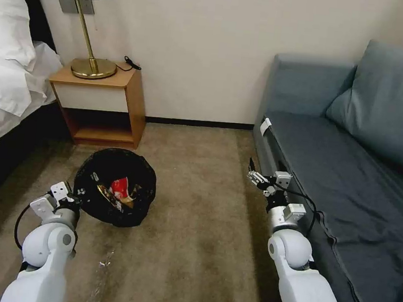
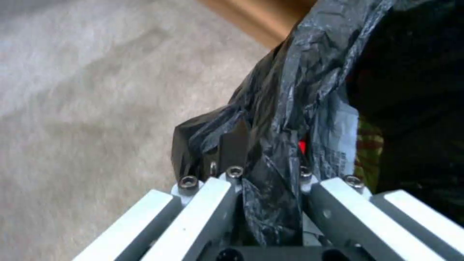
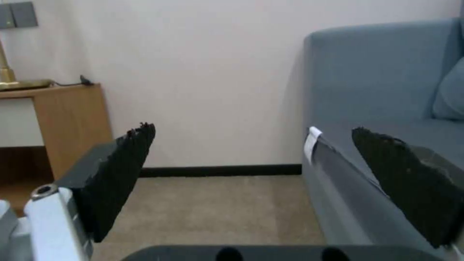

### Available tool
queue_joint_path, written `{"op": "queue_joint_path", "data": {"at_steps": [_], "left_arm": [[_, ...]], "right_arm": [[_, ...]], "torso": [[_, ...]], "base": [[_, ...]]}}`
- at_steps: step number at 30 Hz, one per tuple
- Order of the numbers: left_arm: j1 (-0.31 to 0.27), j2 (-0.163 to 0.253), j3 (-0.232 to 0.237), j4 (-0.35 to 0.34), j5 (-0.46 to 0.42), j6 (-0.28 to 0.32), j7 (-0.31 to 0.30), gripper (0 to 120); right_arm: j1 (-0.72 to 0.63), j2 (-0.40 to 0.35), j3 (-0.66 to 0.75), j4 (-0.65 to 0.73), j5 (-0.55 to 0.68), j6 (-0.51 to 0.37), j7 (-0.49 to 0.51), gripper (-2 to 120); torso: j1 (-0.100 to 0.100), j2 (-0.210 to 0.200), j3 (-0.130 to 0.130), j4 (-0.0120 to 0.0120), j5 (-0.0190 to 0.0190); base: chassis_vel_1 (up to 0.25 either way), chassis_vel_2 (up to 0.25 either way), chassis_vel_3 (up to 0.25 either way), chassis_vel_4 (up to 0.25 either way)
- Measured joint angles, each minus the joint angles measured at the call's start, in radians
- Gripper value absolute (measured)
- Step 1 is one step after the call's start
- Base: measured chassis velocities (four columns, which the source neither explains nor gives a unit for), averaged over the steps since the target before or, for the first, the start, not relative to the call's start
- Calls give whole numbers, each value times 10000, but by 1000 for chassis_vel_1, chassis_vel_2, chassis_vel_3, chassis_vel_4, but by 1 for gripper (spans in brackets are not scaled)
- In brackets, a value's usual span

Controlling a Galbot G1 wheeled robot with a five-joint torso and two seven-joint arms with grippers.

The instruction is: Pick up the trash bin, then pick up the garbage on the floor and place it into the trash bin.

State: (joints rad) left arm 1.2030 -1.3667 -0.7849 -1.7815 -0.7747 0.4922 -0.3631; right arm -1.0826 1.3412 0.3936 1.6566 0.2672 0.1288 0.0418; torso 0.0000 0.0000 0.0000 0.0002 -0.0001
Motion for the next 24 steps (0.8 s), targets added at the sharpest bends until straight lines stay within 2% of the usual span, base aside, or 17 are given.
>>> {"op": "queue_joint_path", "data": {"at_steps": [1,2,3,5,6,7,8,9,11,15,17,18,19,24], "left_arm": [[0,0,0,0,0,0,0,1],[-207,-41,2,196,-658,-42,-593,1],[-207,-41,2,196,-658,-42,-593,1],[-717,-84,-12,700,-1474,-305,-1591,1],[-717,-84,-12,700,-1474,-305,-1591,1],[-1020,-42,-57,934,-1819,-463,-2172,1],[-1187,6,-71,1029,-2045,-453,-2506,1],[-1187,6,-71,1029,-2045,-453,-2506,1],[-1648,133,-101,1362,-2392,-389,-3240,1],[-2115,225,-133,1822,-2533,-329,-3689,1],[-2549,294,-111,2382,-2565,-418,-3990,1],[-2549,294,-111,2382,-2565,-418,-3990,1],[-2840,279,-125,2768,-2481,-546,-4133,1],[-3271,229,-121,3443,-2457,-924,-4288,1]], "right_arm": [[0,0,0,0,0,0,0,100],[-1,9,-12,-45,-17,64,-33,100],[-1,9,-12,-45,-17,64,-33,100],[-29,44,-15,-155,-77,180,-93,100],[-29,44,-15,-155,-77,180,-93,100],[-95,50,-13,-231,-108,264,-168,100],[-134,53,-8,-267,-134,319,-223,100],[-134,53,-8,-267,-134,319,-223,100],[-234,60,56,-329,-172,475,-352,100],[-368,68,175,-353,-181,636,-586,100],[-470,81,430,-381,-181,818,-988,100],[-470,81,430,-381,-181,818,-988,100],[-494,76,568,-406,-175,923,-1126,100],[-738,-51,684,-408,-161,1077,-1418,100]], "torso": [[0,0,0,0,0],[0,0,0,0,2],[0,0,0,0,2],[0,0,0,-5,-3],[0,0,0,-5,-3],[0,0,0,-3,2],[0,0,0,-1,2],[0,0,0,-1,2],[0,0,0,-2,1],[0,0,0,-2,1],[0,0,1,-2,1],[0,0,1,-2,1],[0,0,0,-2,0],[0,0,0,-4,1]], "base": [[0,0,0,0],[0,0,0,0],[0,0,0,0],[0,0,0,0],[0,0,0,0],[0,0,0,0],[0,0,0,0],[0,0,0,0],[0,0,0,0],[0,0,0,0],[0,0,0,0],[0,0,0,0],[0,0,0,0],[0,0,0,0]]}}
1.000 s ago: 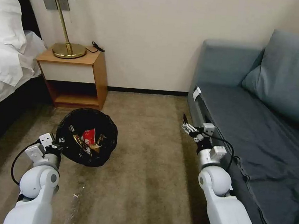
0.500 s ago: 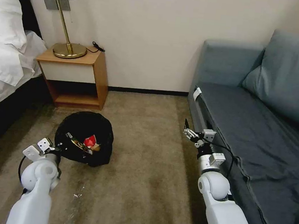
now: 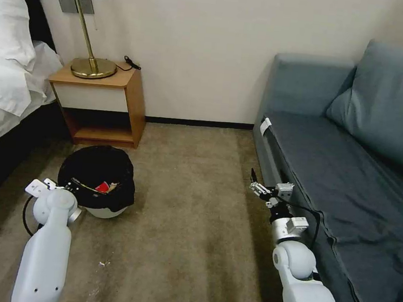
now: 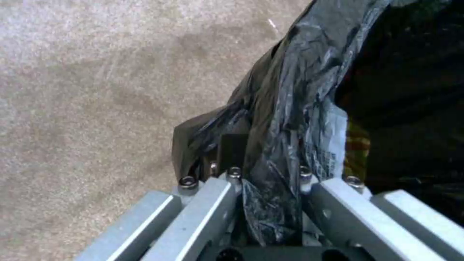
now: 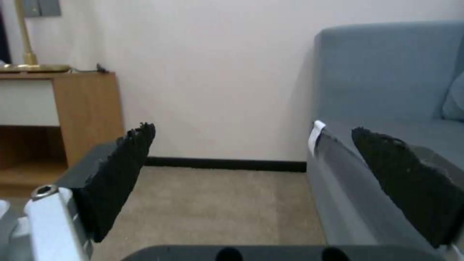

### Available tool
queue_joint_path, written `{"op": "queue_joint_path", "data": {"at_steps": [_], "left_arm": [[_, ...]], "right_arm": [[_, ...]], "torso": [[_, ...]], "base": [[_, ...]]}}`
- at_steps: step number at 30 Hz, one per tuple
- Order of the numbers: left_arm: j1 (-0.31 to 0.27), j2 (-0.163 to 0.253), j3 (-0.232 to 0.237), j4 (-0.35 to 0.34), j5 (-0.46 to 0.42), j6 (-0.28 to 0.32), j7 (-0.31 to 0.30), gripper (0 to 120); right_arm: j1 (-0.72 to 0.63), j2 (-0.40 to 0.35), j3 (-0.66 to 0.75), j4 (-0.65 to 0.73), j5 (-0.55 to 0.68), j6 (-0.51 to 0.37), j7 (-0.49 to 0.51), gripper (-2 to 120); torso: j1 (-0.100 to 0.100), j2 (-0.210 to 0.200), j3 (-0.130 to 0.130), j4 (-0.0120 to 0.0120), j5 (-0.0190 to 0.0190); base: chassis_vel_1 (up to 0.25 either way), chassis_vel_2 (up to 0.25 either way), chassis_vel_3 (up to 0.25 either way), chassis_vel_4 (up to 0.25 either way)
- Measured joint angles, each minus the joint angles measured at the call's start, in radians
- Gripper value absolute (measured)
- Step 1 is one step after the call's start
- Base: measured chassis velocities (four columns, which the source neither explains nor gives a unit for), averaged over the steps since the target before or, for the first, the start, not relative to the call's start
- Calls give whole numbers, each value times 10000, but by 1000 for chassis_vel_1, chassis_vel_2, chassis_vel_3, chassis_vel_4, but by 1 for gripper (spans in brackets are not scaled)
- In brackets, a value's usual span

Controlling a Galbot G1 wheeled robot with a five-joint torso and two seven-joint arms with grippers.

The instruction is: Pick up the trash bin, then pick up the garbage on the floor and place it into the trash bin.

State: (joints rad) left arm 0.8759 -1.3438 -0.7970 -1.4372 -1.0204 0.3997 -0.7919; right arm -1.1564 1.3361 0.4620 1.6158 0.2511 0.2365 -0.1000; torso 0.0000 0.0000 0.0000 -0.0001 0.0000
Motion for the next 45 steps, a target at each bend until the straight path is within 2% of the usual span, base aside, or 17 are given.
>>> {"op": "queue_joint_path", "data": {"at_steps": [3,11,16,18,19,22,25,27,32,34,35,36,37,39,42,44,45], "left_arm": [[-160,-60,1,408,-24,-201,-21,1],[-159,-61,11,487,-177,-212,-12,5],[-104,-20,8,424,-181,-188,-22,26],[-93,-16,11,409,-179,-186,-21,28],[-59,-16,40,297,-140,-121,-22,39],[-35,-20,50,97,-121,-70,-38,52],[-13,-20,52,-24,-106,-42,-49,55],[65,-13,58,-376,7,100,-115,67],[371,71,81,-1145,203,419,-238,80],[1005,102,53,-2077,1375,917,314,91],[1005,102,53,-2077,1375,917,314,91],[1438,75,0,-2798,1865,1406,1065,98],[1438,75,0,-2798,1865,1406,1065,98],[1932,-33,-88,-3799,2950,1786,2690,100],[2003,-62,-97,-3997,3220,1805,3087,100],[2182,-73,-100,-4392,4028,1374,4823,100],[2182,-73,-100,-4392,4028,1374,4823,100]], "right_arm": [[-122,8,49,-57,-16,134,-174,100],[-151,22,41,-144,-58,219,-423,100],[-100,40,-27,-163,-47,226,-479,100],[-100,40,-40,-164,-32,226,-479,100],[-104,41,-107,-174,24,226,-543,100],[-120,46,-125,-203,31,227,-600,100],[-132,45,-126,-218,30,232,-613,100],[-135,45,-113,-274,24,287,-616,100],[-162,45,-65,-332,22,329,-627,100],[-194,76,0,-349,34,347,-693,100],[-194,76,0,-349,34,347,-693,100],[-206,83,-71,-359,77,377,-707,100],[-206,83,-71,-359,77,377,-707,100],[-229,106,-193,-396,141,422,-717,100],[-229,127,-215,-410,138,431,-720,100],[-233,192,-266,-418,133,439,-722,100],[-233,192,-266,-418,133,439,-722,100]], "torso": [[0,0,0,1,-1],[0,0,0,0,-1],[0,0,0,1,1],[0,0,0,2,1],[0,0,0,1,2],[0,0,0,2,0],[0,0,0,1,1],[0,0,0,1,0],[0,0,0,1,1],[0,1,0,1,-1],[0,1,0,1,-1],[0,0,0,5,-1],[0,0,0,5,-1],[-1,1,-1,3,1],[0,1,-1,1,0],[0,1,-1,1,1],[0,1,-1,1,1]], "base": [[0,0,0,0],[0,0,0,0],[0,0,0,0],[0,0,0,0],[0,0,0,0],[0,0,0,0],[0,0,0,0],[0,0,0,0],[0,0,0,0],[0,0,0,0],[0,0,0,0],[0,0,0,0],[0,0,0,0],[0,0,0,0],[0,0,0,0],[0,0,0,0],[0,0,0,0]]}}
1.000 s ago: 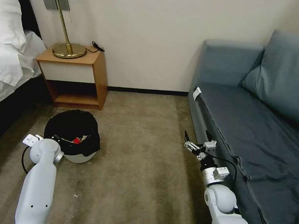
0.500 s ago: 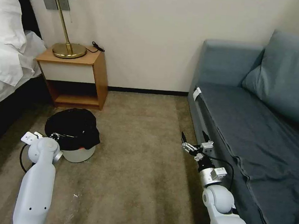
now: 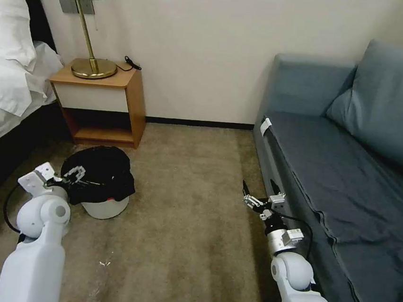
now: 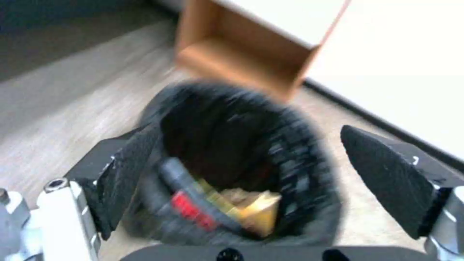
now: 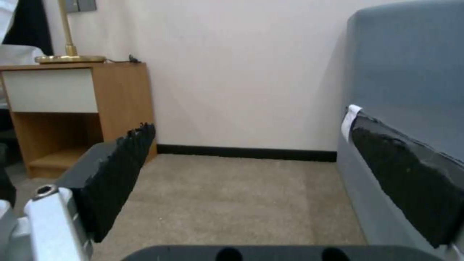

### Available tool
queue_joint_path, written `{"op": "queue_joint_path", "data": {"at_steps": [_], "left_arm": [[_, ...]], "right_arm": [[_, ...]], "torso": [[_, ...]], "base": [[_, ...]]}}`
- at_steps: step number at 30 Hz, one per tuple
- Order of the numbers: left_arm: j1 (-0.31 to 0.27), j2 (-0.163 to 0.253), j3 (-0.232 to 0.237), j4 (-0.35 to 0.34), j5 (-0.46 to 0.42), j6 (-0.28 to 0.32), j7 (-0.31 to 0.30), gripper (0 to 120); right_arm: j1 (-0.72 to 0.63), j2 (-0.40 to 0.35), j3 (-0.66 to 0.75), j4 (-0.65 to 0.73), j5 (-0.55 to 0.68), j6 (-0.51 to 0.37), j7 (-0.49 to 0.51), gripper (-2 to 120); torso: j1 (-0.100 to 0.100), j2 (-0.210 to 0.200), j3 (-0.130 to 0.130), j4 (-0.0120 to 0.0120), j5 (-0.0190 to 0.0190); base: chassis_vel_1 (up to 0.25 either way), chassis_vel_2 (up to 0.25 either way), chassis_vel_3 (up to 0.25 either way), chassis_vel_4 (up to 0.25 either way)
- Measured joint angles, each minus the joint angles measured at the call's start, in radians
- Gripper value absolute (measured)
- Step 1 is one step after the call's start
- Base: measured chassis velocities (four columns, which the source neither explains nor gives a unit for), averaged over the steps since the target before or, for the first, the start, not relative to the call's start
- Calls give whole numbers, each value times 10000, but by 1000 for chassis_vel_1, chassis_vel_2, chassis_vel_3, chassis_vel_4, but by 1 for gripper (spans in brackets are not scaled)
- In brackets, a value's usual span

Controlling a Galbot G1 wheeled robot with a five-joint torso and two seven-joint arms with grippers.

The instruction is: Pick up the trash bin, then pick up the garbage on the floor and place it into the trash bin.

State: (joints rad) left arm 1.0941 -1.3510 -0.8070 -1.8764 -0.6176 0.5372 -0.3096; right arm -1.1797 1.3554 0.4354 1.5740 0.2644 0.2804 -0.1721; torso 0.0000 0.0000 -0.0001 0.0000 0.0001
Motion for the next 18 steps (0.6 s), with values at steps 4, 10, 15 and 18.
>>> {"op": "queue_joint_path", "data": {"at_steps": [4,10,15,18], "left_arm": [[150,-27,-11,163,1608,-1211,2459,100],[251,-156,-8,731,2865,-2529,5118,97],[246,-62,84,1666,3740,-3927,6063,97],[291,-63,246,1873,3430,-4257,5616,97]], "right_arm": [[-13,16,22,10,1,1,-1,100],[125,-5,167,1,104,-33,59,100],[291,36,141,6,180,-413,913,100],[340,64,78,-31,279,-449,1088,100]], "torso": [[0,0,0,-1,1],[-1,0,0,-1,-2],[0,0,0,-1,-1],[0,0,0,-1,-2]], "base": [[0,0,0,0],[0,0,0,0],[0,0,0,0],[0,0,0,0]]}}
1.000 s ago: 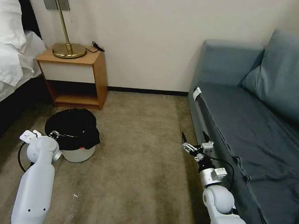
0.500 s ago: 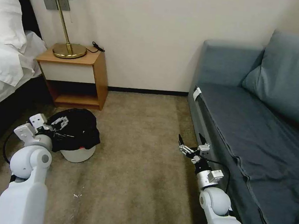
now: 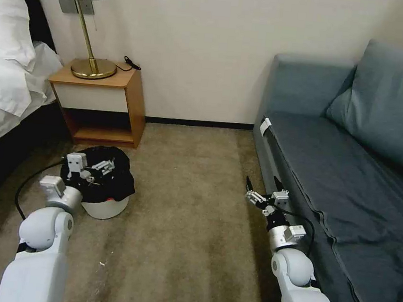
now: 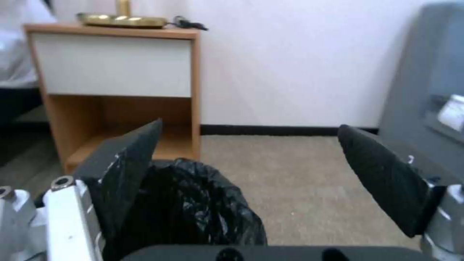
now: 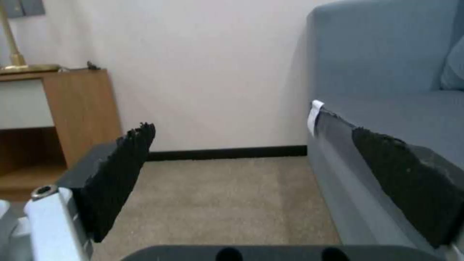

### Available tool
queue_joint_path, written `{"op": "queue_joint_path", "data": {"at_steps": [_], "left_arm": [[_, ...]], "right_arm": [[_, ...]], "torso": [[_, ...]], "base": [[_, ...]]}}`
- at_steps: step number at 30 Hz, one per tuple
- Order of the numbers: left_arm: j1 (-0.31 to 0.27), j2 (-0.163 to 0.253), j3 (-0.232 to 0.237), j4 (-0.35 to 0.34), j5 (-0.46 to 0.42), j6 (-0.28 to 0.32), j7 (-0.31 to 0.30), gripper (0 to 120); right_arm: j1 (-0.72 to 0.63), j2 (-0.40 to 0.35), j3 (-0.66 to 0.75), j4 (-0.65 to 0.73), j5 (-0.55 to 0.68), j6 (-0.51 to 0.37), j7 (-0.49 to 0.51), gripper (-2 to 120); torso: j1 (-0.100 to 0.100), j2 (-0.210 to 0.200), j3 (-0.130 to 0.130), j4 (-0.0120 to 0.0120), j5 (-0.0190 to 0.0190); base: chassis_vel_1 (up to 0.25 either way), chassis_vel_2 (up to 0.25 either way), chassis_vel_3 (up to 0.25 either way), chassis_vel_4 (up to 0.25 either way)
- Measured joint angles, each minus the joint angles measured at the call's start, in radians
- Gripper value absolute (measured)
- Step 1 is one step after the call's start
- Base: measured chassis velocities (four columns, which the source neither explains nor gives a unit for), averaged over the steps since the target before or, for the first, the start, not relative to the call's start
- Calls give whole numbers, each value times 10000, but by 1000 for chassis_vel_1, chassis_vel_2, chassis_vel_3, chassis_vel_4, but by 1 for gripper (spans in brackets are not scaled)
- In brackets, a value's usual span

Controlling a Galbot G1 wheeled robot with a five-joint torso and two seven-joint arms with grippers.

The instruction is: Pick up the trash bin, then pick up the garbage on the floor and place it into the trash bin.

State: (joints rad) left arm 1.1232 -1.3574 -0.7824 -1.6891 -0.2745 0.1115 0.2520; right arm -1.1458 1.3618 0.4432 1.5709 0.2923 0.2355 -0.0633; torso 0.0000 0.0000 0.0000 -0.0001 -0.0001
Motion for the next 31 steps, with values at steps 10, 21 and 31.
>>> {"op": "queue_joint_path", "data": {"at_steps": [10,21,31], "left_arm": [[27,-258,269,484,-137,-662,-440,98],[31,-269,279,534,110,-714,-209,99],[31,-269,270,513,109,-668,-213,99]], "right_arm": [[215,54,-236,-331,-335,581,-258,100],[173,42,-198,-307,-519,598,-297,100],[163,39,-186,-290,-532,576,-311,100]], "torso": [[0,0,0,1,1],[0,0,0,0,0],[0,0,0,1,1]], "base": [[0,0,0,0],[0,0,0,0],[0,0,0,0]]}}
